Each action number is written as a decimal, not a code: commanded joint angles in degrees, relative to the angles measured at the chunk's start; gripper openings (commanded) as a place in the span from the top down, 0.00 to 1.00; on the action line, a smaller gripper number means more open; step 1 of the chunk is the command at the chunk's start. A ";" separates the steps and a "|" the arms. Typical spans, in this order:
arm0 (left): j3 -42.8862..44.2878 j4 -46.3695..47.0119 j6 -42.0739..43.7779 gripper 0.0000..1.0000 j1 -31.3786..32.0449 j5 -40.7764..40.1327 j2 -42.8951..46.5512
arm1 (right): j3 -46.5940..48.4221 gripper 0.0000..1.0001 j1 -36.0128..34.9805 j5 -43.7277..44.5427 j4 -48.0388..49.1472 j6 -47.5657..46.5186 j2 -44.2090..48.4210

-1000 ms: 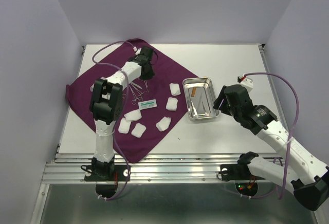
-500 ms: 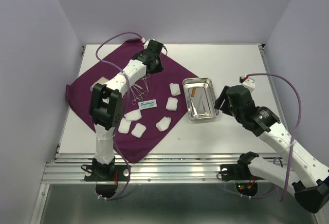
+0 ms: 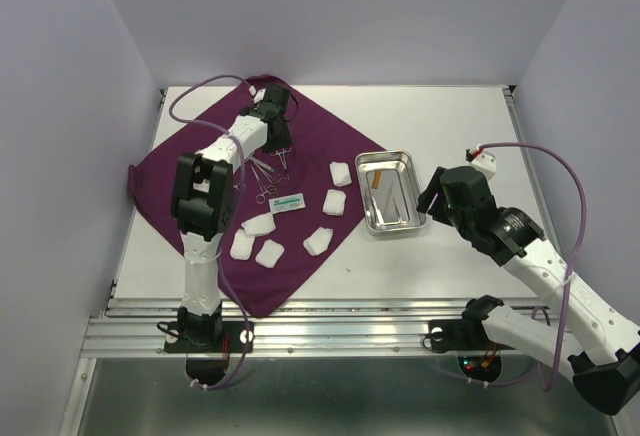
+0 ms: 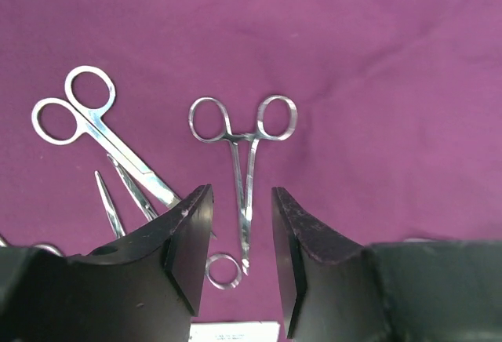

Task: Prepare the surgical pack
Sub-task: Pick up the medical item from the surgical kit.

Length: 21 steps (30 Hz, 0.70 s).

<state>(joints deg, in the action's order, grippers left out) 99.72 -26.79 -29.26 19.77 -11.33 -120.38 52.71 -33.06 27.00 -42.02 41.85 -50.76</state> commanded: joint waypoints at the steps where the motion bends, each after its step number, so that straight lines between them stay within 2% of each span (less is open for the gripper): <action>1: -0.67 -0.02 1.48 0.55 0.27 -0.01 -1.26 | 1.52 0.35 -0.25 0.68 0.97 -0.10 -0.39; 9: -0.85 0.77 1.31 0.60 0.09 1.66 -4.07 | 1.78 0.35 -0.25 0.94 0.89 -0.27 -0.83; 21: -0.67 -0.02 1.57 0.60 0.18 1.84 -6.62 | 1.43 0.35 -0.25 0.33 1.59 -0.27 -1.62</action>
<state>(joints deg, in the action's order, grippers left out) 98.98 -25.98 -28.53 19.79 -9.43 -125.84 52.71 -33.06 26.98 -41.98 41.82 -52.47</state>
